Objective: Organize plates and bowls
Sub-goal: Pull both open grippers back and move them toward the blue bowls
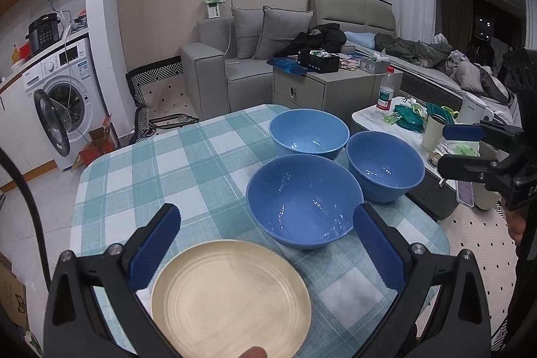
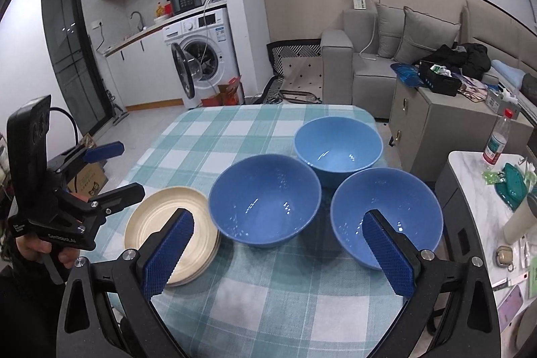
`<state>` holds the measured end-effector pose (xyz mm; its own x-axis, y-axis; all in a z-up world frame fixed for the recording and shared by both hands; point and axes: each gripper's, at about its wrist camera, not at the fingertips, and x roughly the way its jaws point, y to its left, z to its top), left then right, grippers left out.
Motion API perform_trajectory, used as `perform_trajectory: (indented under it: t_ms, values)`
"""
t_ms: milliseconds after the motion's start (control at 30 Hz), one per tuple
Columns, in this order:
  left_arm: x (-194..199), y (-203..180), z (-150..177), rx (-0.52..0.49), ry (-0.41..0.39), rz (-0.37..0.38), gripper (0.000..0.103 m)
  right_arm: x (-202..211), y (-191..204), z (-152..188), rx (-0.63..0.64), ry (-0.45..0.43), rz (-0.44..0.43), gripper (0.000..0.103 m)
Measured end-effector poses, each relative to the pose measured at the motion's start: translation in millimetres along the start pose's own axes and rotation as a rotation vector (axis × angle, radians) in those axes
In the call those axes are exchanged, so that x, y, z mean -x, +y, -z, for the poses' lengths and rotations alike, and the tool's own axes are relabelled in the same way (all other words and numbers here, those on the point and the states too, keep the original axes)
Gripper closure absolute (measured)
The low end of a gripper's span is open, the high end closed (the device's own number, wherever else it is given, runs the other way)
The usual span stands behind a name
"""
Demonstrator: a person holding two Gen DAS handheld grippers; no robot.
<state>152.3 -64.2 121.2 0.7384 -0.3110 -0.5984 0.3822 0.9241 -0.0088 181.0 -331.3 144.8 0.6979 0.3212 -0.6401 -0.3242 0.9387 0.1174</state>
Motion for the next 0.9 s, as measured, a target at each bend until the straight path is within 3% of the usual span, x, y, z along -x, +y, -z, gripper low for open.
perform_trajectory:
  t_ms: [400,900]
  values:
    - [-31,18,-25,0.048,0.004,0.005,0.0,-3,-55,-21,-0.107,-0.05,0.051,0.001]
    - [-57,18,-43,0.053,0.026,-0.01,0.0,3,-99,-44,-0.186,-0.12,0.023,0.001]
